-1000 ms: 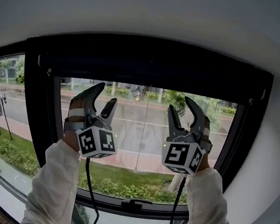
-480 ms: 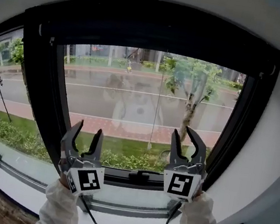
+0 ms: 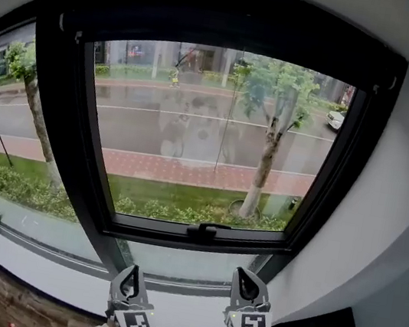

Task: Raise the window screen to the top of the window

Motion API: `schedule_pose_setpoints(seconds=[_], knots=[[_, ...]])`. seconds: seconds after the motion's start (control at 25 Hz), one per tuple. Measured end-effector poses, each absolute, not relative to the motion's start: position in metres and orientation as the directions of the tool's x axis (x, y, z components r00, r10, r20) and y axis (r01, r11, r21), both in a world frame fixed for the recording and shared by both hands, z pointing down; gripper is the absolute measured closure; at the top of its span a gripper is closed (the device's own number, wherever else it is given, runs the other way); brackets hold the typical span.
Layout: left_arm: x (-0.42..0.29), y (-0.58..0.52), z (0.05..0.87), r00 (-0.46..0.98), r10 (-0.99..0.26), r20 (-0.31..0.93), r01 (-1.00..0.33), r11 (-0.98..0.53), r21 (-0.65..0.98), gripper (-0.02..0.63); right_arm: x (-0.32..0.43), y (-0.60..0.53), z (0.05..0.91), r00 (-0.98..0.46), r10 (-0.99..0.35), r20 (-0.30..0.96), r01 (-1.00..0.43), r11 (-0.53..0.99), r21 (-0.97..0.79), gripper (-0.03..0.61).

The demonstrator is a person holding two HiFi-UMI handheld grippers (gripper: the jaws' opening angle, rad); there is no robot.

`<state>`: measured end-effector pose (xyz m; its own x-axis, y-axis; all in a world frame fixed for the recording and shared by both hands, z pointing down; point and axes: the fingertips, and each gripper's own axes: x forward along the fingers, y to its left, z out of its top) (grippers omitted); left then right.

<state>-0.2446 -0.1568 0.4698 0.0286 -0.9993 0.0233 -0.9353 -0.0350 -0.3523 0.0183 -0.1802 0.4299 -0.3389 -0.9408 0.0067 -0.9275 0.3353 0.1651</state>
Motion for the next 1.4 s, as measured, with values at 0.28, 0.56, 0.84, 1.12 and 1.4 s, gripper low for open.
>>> schedule_pose_setpoints(seconds=[0.28,0.56,0.84,1.12,1.4], knots=[[-0.160,-0.059,0.523,0.237,-0.955,0.180,-0.971,-0.229,0.067,0.614,0.057,-0.071,0.490,-0.435,-0.893,0.114,-0.897,0.418,-0.145,0.574],[-0.081,0.064,0.545,0.225,-0.947,0.230,-0.974,-0.223,0.032,0.614,0.108,0.062,0.530,-0.492,-0.855,0.162,-0.866,0.462,-0.194,0.574],[-0.033,0.161,0.533,0.244,-0.951,0.189,-0.967,-0.254,-0.031,0.612,0.136,0.150,0.569,-0.464,-0.832,0.304,-0.879,0.388,-0.278,0.574],[-0.029,0.185,0.537,0.233,-0.950,0.206,-0.962,-0.257,-0.097,0.612,0.141,0.187,0.540,-0.483,-0.836,0.260,-0.873,0.440,-0.208,0.575],[-0.052,0.207,0.525,0.216,-0.962,0.165,-0.962,-0.238,-0.130,0.612,0.118,0.209,0.531,-0.480,-0.841,0.249,-0.877,0.452,-0.161,0.575]])
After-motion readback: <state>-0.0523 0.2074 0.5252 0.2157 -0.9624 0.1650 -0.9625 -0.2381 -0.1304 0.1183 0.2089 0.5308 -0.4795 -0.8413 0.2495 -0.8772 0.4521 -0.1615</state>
